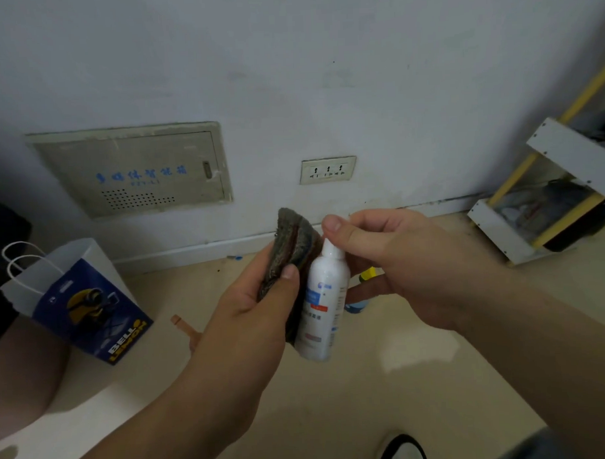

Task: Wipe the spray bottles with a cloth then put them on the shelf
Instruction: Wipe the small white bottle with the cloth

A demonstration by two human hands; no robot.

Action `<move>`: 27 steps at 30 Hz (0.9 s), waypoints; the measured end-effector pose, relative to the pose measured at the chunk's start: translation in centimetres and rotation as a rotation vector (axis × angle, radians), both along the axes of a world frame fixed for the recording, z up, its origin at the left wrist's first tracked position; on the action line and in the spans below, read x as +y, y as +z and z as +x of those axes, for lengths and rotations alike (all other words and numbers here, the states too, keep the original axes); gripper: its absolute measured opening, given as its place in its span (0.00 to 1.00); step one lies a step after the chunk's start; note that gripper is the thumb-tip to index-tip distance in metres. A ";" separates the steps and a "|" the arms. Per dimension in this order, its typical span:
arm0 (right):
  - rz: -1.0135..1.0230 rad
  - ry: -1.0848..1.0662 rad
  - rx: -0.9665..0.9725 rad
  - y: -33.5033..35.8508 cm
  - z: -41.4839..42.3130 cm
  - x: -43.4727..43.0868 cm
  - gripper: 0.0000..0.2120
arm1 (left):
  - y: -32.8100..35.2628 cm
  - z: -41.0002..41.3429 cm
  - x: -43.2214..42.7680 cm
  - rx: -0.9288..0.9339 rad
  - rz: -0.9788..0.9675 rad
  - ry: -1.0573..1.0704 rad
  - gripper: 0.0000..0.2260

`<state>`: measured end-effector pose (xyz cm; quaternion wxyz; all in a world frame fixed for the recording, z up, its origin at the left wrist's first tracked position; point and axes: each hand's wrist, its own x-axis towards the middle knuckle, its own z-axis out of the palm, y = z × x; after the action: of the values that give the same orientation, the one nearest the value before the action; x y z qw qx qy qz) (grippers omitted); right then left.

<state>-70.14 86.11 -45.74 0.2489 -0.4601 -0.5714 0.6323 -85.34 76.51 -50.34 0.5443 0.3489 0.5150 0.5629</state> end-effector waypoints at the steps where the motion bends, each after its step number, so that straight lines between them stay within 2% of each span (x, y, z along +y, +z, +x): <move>1: 0.000 -0.004 -0.006 0.0 -0.1 0.0 0.15 | 0.0 0.0 0.1 0.006 0.010 -0.007 0.17; 6: -0.032 0.001 -0.024 -0.2 -0.2 0.0 0.15 | 0.0 0.1 0.2 0.045 0.021 -0.081 0.18; 8: -0.040 -0.016 -0.007 -0.4 -0.3 -0.1 0.14 | -0.1 0.1 0.2 0.146 0.056 -0.112 0.18; 11: -0.064 -0.072 0.028 -0.8 -0.7 -0.3 0.13 | -0.5 1.1 -0.3 0.374 0.207 -0.138 0.22; 12: -0.079 -0.100 0.033 -1.1 -0.8 -0.2 0.13 | -1.2 1.7 -0.8 0.506 0.270 -0.122 0.22; 14: -0.093 -0.144 0.005 -1.4 -0.9 0.0 0.13 | -3.1 3.1 -2.2 0.883 0.348 -0.061 0.24; 16: -0.083 -0.159 -0.045 -1.8 -0.8 0.3 0.14 | -4.9 3.8 -3.1 1.064 0.344 -0.052 0.26; 18: -0.077 -0.172 -0.058 -2.3 -0.8 0.2 0.15 | -5.1 3.6 -2.8 1.083 0.362 -0.052 0.27; 22: -0.094 -0.157 -0.022 -2.8 -1.8 -0.7 0.12 | -3.5 1.7 -0.3 0.702 0.312 -0.008 0.24; 23: -0.104 -0.168 -0.013 -2.9 -1.9 -0.7 0.12 | -3.3 1.9 -0.6 0.699 0.323 -0.021 0.24; 25: -0.106 -0.208 -0.033 -2.9 -1.7 -0.2 0.14 | -3.6 3.4 -2.2 0.902 0.330 -0.030 0.24; 27: -0.111 -0.238 -0.053 -2.9 -1.3 0.2 0.17 | -4.3 4.4 -3.7 1.161 0.393 -0.086 0.27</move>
<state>-71.46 86.34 -48.63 0.2811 -0.5542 -0.4834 0.6165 -80.90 72.81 -54.59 0.1225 0.7129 0.5994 0.3428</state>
